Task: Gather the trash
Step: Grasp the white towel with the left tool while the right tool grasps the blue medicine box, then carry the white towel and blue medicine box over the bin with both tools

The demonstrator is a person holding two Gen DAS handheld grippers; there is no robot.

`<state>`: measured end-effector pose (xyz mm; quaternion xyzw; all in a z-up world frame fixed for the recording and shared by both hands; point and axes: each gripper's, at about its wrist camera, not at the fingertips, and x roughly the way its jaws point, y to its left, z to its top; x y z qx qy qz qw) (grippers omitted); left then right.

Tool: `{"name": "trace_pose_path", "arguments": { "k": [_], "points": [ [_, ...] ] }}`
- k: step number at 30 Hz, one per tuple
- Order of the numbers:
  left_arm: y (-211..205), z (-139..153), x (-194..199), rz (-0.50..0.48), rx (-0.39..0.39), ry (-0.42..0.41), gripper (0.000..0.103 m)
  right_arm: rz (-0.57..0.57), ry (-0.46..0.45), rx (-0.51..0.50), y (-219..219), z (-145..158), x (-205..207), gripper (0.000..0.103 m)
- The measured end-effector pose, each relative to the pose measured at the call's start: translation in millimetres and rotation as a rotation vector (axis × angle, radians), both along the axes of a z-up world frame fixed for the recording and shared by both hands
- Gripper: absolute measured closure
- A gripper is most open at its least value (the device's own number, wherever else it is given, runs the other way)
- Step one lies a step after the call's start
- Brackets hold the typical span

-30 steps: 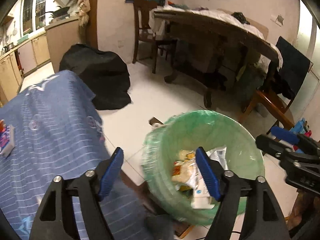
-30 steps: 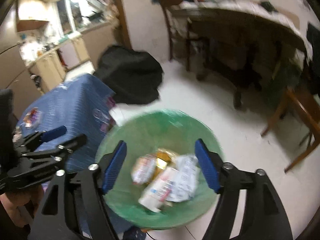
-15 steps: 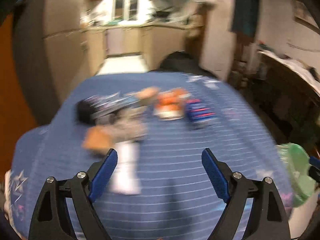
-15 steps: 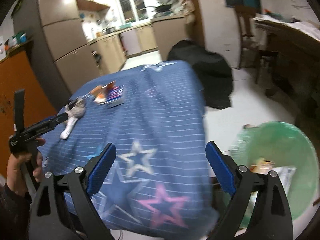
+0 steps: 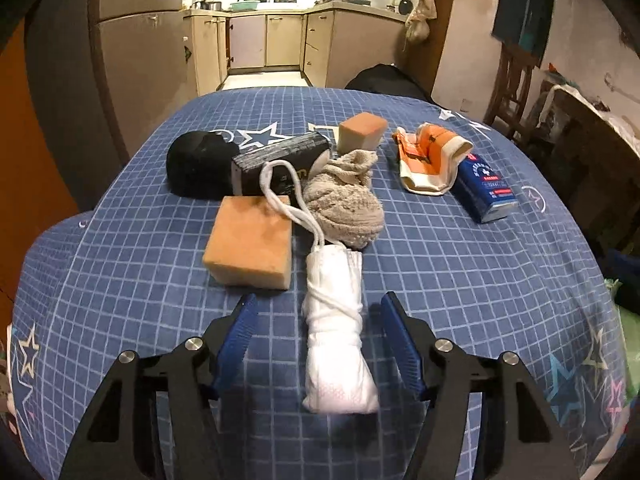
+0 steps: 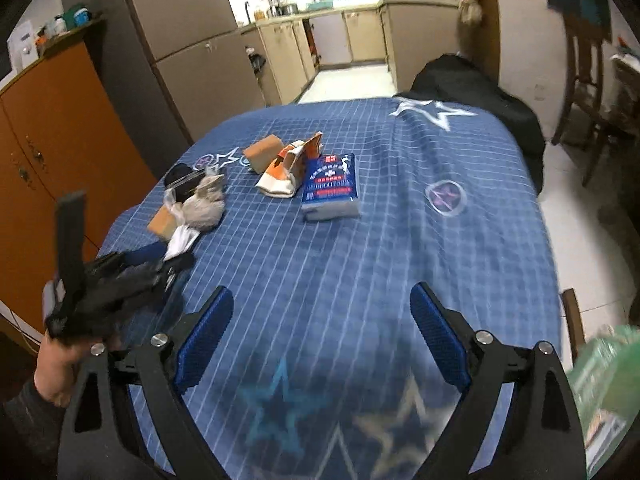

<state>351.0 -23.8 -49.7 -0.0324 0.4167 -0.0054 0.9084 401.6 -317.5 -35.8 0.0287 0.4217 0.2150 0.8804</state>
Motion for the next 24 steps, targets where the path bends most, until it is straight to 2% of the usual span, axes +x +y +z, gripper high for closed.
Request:
{"name": "trace_pose_path", "arguments": {
  "k": [3, 6, 8, 12, 15, 16, 20, 24],
  "points": [
    [-5.7, -0.5, -0.5, -0.002, -0.004, -0.003, 0.059, 0.004, 0.026, -0.027, 9.9, -8.2, 38.1, 0.024],
    [-3.4, -1.2, -5.8, -0.018, -0.012, 0.004, 0.069, 0.006, 0.052, -0.071, 20.4, -17.3, 70.3, 0.031],
    [-0.8, -1.9, -9.5, -0.029, -0.030, 0.008, 0.074, 0.017, 0.060, -0.097, 29.2, -21.2, 85.9, 0.033],
    [2.8, -2.9, -16.0, -0.036, -0.053, 0.003, 0.074, 0.029, 0.071, -0.155, 50.2, -29.1, 112.5, 0.035],
    [2.2, -3.5, -16.5, -0.034, -0.057, 0.000, 0.074, 0.018, 0.078, -0.192, 64.1, -37.8, 125.4, 0.042],
    [1.4, -3.7, -16.0, -0.033, -0.057, -0.001, 0.074, 0.013, 0.080, -0.200, 66.3, -39.9, 126.7, 0.046],
    [-1.6, -3.8, -15.8, -0.033, -0.047, -0.007, 0.074, -0.025, 0.064, -0.238, 73.1, -45.1, 128.8, 0.053],
    [0.1, -4.5, -14.8, -0.031, -0.047, -0.009, 0.074, -0.055, 0.043, -0.235, 71.2, -46.5, 120.3, 0.055]
  ]
}}
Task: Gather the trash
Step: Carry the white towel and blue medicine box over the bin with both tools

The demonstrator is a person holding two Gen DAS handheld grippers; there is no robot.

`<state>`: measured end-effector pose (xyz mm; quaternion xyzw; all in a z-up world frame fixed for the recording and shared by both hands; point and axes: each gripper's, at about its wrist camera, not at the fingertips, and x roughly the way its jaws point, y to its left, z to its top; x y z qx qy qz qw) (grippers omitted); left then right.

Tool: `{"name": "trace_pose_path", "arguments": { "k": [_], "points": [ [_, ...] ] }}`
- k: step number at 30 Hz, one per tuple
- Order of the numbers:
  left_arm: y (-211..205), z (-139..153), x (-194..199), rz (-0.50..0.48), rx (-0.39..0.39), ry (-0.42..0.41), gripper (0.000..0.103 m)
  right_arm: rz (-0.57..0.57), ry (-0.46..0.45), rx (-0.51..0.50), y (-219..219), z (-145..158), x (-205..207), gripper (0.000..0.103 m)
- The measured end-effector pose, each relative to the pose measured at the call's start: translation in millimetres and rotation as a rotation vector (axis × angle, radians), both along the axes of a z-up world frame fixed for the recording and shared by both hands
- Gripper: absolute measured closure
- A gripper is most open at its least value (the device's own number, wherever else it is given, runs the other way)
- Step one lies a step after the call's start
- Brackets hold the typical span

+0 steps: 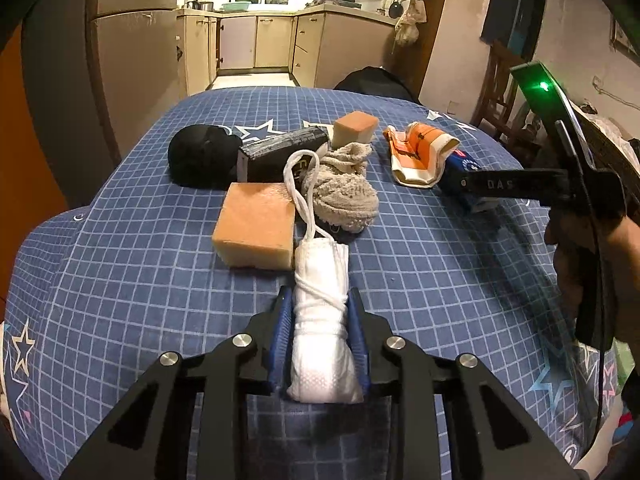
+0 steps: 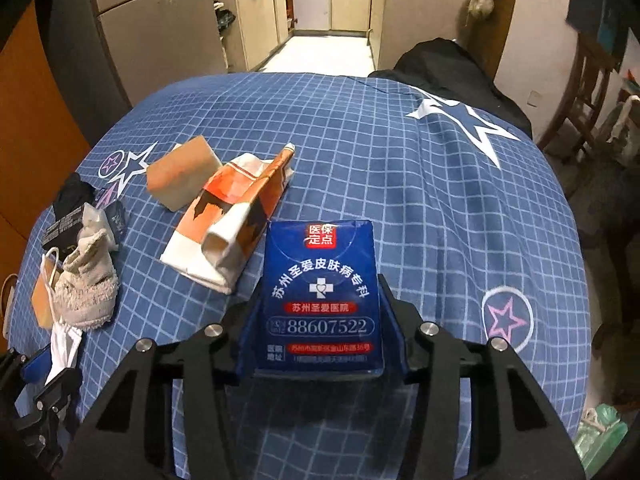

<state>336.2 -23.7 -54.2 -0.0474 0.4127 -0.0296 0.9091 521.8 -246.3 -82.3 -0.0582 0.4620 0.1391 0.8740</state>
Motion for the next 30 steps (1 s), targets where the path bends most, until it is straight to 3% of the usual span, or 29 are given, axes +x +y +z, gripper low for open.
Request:
{"name": "trace_pose_path", "arguments": {
  "k": [7, 12, 19, 23, 30],
  "points": [
    [-0.6, -0.6, -2.4, -0.006, -0.026, -0.009, 0.076, -0.056, -0.074, 0.047, -19.2, 10.4, -45.2, 0.055],
    [-9.6, 5.8, -16.1, -0.013, -0.019, -0.056, 0.077, -0.064, -0.180, 0.062, -26.2, 24.7, -102.2, 0.055],
    [-22.1, 50.1, -38.5, -0.018, -0.028, -0.198, 0.077, -0.076, -0.340, 0.110, -39.8, 70.9, -169.1, 0.055],
    [-36.1, 79.7, -51.8, -0.040, -0.032, -0.271, 0.077, -0.101, -0.406, 0.120, -55.8, 93.2, -188.2, 0.055],
    [-75.1, 114.1, -67.6, -0.116, -0.037, -0.330, 0.077, -0.139, -0.468, 0.097, -80.8, 122.7, -209.5, 0.055]
  ]
}}
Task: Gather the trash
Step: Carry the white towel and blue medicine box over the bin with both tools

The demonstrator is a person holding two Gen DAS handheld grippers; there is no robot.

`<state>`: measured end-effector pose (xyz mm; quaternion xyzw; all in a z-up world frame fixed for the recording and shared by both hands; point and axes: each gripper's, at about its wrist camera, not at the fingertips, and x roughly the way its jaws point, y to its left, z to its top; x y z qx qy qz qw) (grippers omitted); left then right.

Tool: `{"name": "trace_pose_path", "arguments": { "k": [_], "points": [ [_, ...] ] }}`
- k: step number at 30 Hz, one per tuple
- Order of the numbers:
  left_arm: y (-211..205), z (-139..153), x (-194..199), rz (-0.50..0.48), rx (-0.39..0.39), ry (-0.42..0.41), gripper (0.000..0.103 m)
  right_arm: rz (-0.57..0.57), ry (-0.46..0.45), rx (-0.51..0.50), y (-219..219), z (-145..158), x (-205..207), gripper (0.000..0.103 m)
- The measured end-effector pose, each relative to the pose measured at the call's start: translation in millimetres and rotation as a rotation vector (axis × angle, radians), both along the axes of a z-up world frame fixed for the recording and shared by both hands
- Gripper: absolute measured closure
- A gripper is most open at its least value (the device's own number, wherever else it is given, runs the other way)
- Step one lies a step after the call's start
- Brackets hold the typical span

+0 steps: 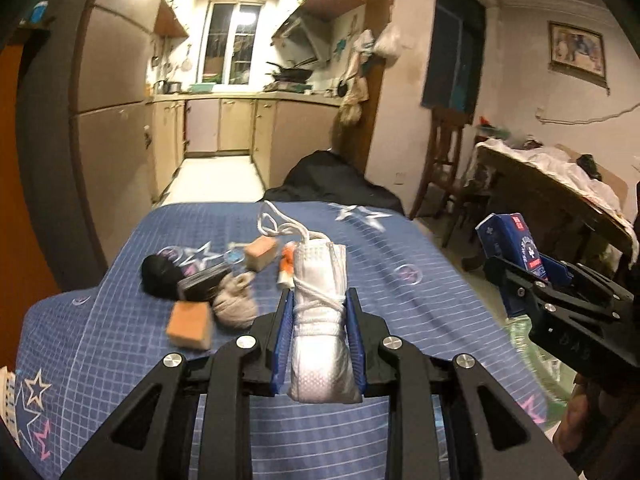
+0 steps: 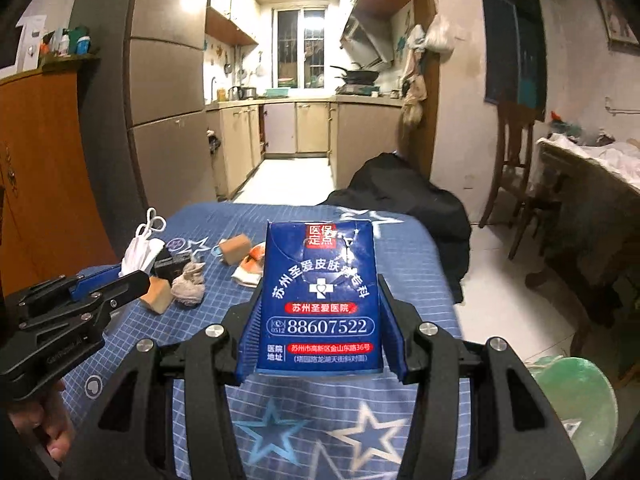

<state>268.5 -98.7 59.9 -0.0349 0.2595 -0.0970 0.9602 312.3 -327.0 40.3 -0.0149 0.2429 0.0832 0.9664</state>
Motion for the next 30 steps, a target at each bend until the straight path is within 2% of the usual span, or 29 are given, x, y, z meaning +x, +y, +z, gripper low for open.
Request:
{"name": "trace_pose_path", "arguments": {
  "k": [10, 18, 30],
  "points": [
    [-74.8, 28.8, -10.1, -0.125, 0.005, -0.046, 0.077, -0.127, -0.029, 0.008, -70.1, 20.6, -20.5, 0.055],
    [-155.1, 50.1, -14.9, -0.257, 0.005, -0.083, 0.077, -0.258, -0.040, 0.001, -137.4, 29.0, -41.7, 0.055],
    [-271.8, 41.0, -10.8, -0.458, 0.027, -0.044, 0.077, -0.421, 0.027, -0.009, -226.7, 13.5, -71.1, 0.055]
  ]
}}
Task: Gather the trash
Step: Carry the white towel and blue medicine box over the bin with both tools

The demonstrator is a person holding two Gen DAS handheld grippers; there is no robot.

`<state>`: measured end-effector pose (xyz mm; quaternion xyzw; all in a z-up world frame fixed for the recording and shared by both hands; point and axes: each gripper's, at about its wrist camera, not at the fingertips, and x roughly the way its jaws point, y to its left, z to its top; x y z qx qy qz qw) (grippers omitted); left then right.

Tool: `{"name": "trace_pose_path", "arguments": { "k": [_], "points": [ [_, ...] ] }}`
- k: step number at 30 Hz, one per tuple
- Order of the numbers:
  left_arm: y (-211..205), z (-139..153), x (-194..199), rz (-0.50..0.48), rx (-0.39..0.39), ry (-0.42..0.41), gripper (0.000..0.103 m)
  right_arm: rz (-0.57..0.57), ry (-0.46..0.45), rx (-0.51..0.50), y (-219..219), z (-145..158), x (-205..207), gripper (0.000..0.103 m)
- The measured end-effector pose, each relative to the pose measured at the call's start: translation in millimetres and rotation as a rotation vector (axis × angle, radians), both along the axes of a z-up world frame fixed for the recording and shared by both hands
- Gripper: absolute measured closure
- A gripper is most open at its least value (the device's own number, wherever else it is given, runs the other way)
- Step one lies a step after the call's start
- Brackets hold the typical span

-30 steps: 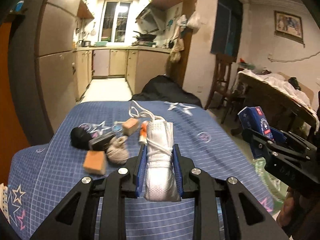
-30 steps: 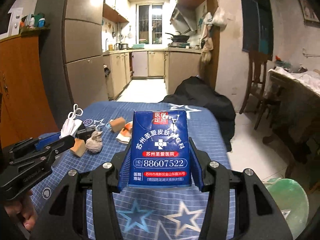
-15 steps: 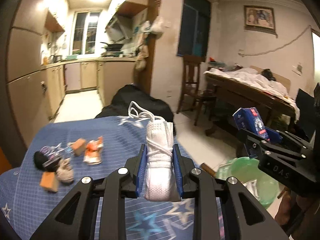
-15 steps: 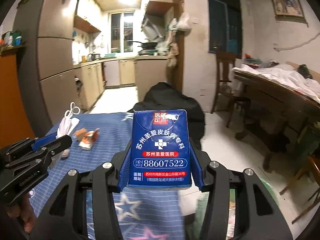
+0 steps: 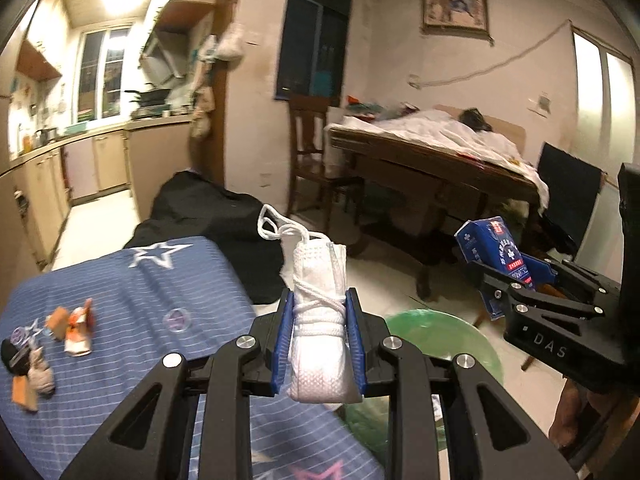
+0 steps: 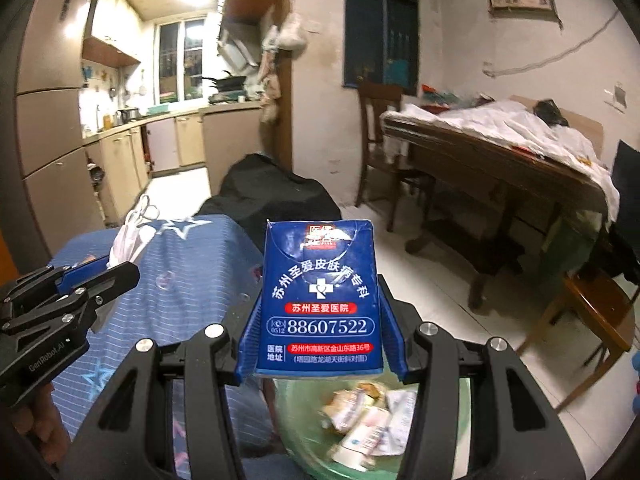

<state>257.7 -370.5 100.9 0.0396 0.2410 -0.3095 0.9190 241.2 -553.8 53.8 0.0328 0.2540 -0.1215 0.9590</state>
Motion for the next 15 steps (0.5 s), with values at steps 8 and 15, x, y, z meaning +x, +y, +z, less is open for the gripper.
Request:
{"name": "trace_pose_path", "arguments": {
  "k": [8, 15],
  "points": [
    [-74.8, -20.0, 7.5, -0.125, 0.051, 0.071, 0.076, -0.062, 0.107, 0.069, -52.9, -19.4, 0.8, 0.055],
    [-125.2, -59.6, 33.8, -0.212, 0.119, 0.232, 0.076, -0.071, 0.285, 0.172, -89.5, -60.1, 12.0, 0.055]
  ]
}}
